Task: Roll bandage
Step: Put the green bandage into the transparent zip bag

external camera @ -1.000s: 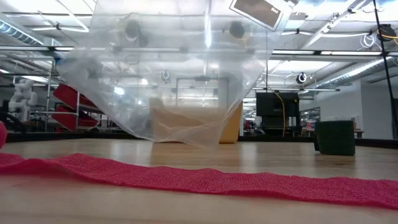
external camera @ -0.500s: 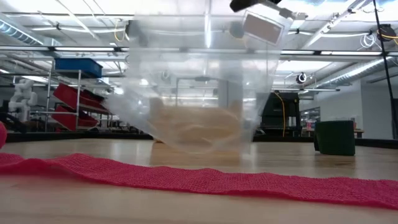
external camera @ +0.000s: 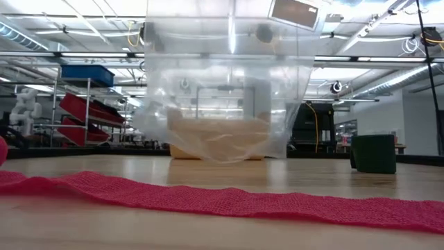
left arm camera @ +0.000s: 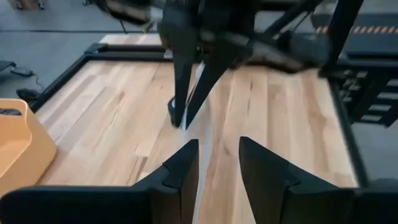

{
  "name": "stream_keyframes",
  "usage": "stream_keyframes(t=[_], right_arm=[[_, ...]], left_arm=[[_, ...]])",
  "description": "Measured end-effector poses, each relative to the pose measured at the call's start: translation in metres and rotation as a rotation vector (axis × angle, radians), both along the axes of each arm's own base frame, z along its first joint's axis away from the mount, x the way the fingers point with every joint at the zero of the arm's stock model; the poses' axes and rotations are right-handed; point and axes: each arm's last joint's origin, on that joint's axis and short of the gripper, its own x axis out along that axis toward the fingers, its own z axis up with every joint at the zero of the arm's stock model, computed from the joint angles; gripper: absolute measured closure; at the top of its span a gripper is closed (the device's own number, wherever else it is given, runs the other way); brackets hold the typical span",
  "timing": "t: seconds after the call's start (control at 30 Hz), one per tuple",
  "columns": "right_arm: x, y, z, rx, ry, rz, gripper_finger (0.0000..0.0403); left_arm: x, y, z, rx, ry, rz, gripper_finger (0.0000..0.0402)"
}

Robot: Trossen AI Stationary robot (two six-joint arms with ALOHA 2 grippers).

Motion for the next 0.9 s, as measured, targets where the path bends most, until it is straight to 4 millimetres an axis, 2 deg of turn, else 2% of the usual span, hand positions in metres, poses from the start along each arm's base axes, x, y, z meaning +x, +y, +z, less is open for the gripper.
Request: stream_keyframes(t=[0.17,0.37,0.9], right_arm=[[0.002,0.001,-0.004,0.004,0.016,0.016,0.0403],[0.004,0.003,-0.007,0.008,0.034,0.043,0.0403],[0.004,0.003,-0.006,0.002,0.023,0.054,0.0403]], left_arm=[[0.011,0.005,-0.012,0.067,0.042,0.001,0.028],[0.014,0.01,-0.01,0.102,0.018,0.048,0.028],[0.018,0.015,-0.018,0.097,0.073,0.028,0.028]])
